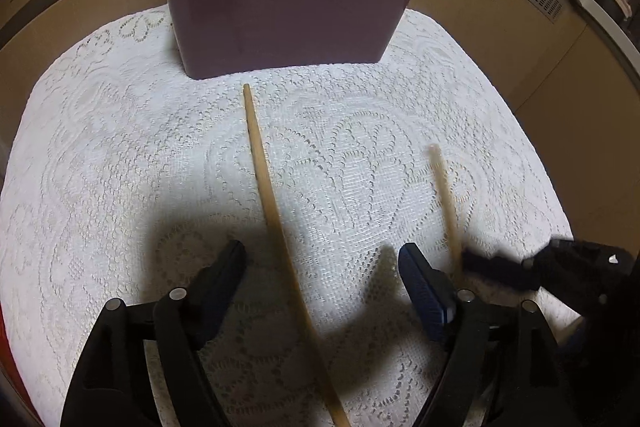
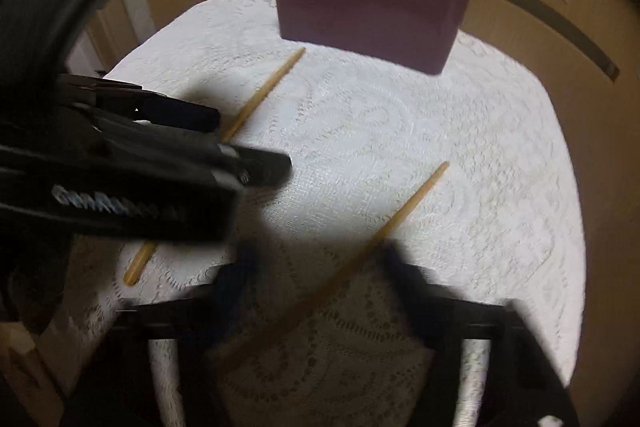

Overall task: Organize utensils
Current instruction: 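Lower the right tool onto a loose chopstick while the left tool approaches another, then grasp a wooden chopstick with the right tool while the left tool grasps another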

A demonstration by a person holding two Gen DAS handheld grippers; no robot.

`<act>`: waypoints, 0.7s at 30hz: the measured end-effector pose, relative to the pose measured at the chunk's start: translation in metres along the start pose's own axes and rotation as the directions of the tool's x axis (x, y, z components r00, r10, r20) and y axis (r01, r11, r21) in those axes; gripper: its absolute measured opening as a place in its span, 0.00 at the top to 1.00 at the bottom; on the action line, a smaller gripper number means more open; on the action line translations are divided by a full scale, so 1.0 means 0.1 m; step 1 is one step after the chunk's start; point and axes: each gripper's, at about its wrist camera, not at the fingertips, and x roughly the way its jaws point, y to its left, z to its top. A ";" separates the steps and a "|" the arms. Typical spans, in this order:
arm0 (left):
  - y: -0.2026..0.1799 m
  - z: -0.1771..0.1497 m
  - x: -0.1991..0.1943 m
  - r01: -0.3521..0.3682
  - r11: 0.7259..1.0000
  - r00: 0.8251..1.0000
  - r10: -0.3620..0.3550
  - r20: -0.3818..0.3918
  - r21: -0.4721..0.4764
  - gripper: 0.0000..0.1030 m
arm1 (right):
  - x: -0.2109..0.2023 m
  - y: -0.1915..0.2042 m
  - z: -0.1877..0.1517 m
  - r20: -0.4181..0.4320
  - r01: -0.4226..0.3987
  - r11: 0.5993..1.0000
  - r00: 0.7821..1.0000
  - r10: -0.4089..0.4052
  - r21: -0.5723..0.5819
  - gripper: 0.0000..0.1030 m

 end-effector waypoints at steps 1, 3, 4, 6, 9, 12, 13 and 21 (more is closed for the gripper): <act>0.01 0.01 0.00 0.005 1.000 1.000 -0.005 -0.003 -0.009 0.23 | -0.02 -0.02 0.00 -0.005 0.000 1.000 1.000 0.000 -0.006 0.86; 0.05 0.02 -0.01 0.023 0.999 1.000 -0.023 -0.006 -0.046 0.23 | -0.03 -0.09 0.00 -0.021 0.014 1.000 1.000 -0.014 -0.007 0.92; 0.08 0.04 -0.02 0.035 0.997 0.999 -0.035 -0.008 -0.073 0.24 | -0.03 -0.12 -0.01 -0.019 0.026 1.000 0.999 -0.026 -0.008 0.94; 0.12 0.10 -0.03 0.028 0.995 1.000 -0.028 -0.005 -0.098 0.29 | -0.06 -0.22 -0.05 -0.013 0.046 0.999 0.999 -0.045 0.007 0.95; 0.14 0.22 -0.04 -0.030 0.996 0.999 0.032 0.022 -0.087 0.39 | -0.13 -0.37 -0.09 -0.008 0.010 0.998 1.000 -0.009 0.066 0.95; 0.16 0.37 0.04 -0.077 0.995 0.997 0.079 0.021 -0.066 0.50 | -0.22 -0.53 -0.09 0.016 -0.040 0.990 0.999 0.038 0.135 0.95; 0.17 0.42 0.09 -0.098 0.994 0.995 0.099 0.016 -0.055 0.55 | -0.24 -0.55 -0.07 0.022 -0.051 0.988 0.999 0.048 0.149 0.95; 0.05 0.39 0.19 -0.161 0.985 0.985 0.157 0.065 0.062 0.90 | -0.39 -0.54 0.02 0.068 -0.051 0.985 0.997 0.040 0.162 0.95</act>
